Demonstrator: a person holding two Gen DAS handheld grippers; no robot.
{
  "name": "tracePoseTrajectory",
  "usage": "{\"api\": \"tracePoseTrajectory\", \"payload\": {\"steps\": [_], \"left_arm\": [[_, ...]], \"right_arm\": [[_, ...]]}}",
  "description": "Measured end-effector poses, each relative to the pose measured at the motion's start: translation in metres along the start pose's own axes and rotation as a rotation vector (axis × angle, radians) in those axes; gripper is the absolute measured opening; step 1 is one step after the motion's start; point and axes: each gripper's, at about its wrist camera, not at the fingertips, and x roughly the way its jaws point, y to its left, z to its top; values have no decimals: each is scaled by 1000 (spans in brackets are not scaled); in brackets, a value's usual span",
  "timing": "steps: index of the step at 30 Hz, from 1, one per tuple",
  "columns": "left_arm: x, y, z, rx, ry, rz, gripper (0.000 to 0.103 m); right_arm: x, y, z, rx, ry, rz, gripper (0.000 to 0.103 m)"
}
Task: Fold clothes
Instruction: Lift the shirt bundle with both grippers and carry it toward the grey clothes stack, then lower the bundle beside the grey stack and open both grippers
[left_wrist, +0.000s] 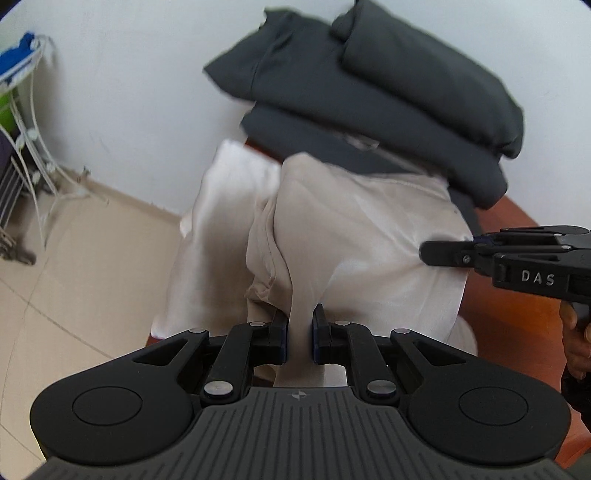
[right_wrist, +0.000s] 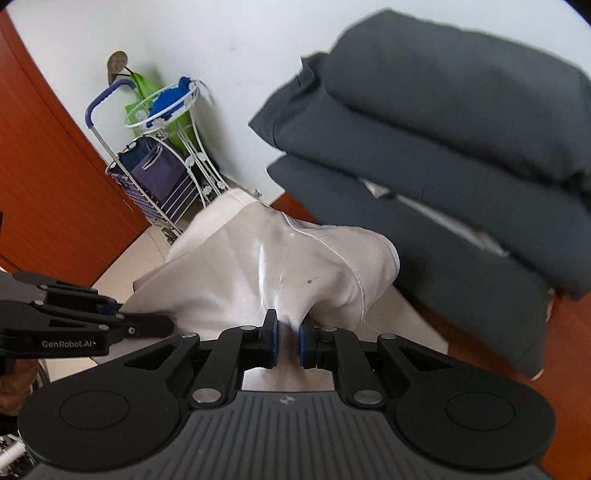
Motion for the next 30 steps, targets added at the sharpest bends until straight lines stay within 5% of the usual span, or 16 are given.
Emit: {"api": "tracePoseTrajectory", "payload": {"steps": [6,15,25,30], "left_arm": [[19,14,-9,-25,41,9,16],[34,21,-9,-31,42,-4,21],[7,16,-8,9,21,2,24],[-15,9,-8,43,-4,29,28]], "right_arm": [[28,-15,-14,43,27,-7,30],[48,-23,-16,45,40,-9,34],[7,-9,-6,14,-19,-55,34],[-23,-5,-6,21,-58,-71,43]]}}
